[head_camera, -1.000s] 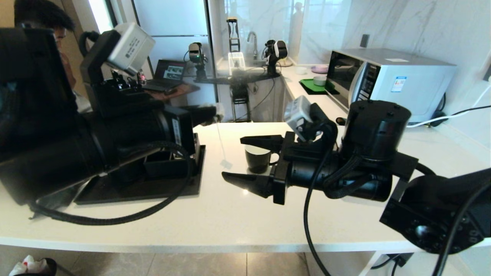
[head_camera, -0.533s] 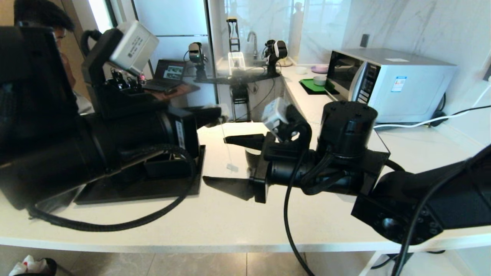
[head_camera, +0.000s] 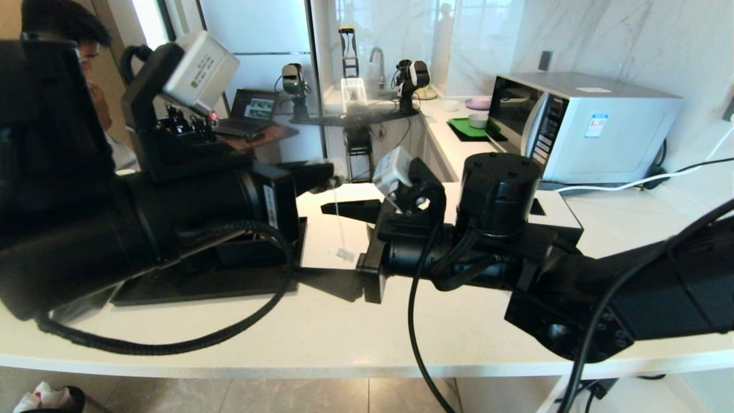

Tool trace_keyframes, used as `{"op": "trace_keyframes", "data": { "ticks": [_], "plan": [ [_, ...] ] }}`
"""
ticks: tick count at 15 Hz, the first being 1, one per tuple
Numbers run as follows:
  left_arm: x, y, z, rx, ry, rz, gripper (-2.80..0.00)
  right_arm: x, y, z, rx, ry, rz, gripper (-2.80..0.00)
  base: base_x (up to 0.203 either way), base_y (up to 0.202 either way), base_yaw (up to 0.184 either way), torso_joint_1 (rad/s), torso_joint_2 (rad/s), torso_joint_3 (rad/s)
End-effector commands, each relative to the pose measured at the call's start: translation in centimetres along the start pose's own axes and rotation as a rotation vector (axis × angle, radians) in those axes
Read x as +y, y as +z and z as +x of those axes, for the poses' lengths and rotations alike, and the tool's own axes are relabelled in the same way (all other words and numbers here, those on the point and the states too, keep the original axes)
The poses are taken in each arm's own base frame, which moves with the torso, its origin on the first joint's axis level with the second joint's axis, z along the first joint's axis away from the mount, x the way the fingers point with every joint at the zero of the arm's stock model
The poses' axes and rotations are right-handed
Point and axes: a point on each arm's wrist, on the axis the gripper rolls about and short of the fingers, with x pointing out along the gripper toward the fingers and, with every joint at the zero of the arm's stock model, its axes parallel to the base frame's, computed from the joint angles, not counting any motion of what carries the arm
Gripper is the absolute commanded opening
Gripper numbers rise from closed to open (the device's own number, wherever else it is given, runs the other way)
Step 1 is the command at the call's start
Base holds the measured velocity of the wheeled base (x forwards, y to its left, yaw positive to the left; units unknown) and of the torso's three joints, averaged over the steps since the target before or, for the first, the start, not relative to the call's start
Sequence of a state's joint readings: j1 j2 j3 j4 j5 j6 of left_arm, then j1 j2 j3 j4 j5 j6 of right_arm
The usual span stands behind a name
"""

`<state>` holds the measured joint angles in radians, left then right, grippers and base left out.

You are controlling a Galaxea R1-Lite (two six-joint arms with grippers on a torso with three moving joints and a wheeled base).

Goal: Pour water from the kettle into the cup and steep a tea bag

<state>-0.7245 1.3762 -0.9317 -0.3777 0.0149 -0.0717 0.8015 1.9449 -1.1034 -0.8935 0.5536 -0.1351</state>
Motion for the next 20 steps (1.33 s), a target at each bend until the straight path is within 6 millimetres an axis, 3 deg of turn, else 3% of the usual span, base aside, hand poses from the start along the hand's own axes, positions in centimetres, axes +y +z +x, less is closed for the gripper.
{"op": "trace_keyframes", "data": {
  "ticks": [1,14,15,20],
  "plan": [
    [0.0,0.1,-0.1,-0.008,-0.001,0.0,-2.8,0.1,-0.1,-0.1,0.0,0.004,-0.002,0.0,0.0,0.0,0.0,0.0,0.0,0.0],
    [0.0,0.4,-0.3,-0.018,-0.002,0.004,-2.8,0.9,-1.1,-0.2,0.028,0.06,0.018,0.0,0.0,0.0,0.0,0.0,0.0,0.0],
    [0.0,0.3,-0.3,-0.016,0.001,0.004,-2.8,0.9,-1.2,-0.3,0.031,0.063,0.02,-2.8,0.0,0.0,0.0,0.0,0.0,0.0],
    [0.0,0.3,-0.3,-0.016,0.0,0.004,-2.8,0.9,-1.3,-0.2,0.032,0.064,0.022,-2.8,0.0,0.0,0.0,0.0,0.0,0.0]
  ]
}}
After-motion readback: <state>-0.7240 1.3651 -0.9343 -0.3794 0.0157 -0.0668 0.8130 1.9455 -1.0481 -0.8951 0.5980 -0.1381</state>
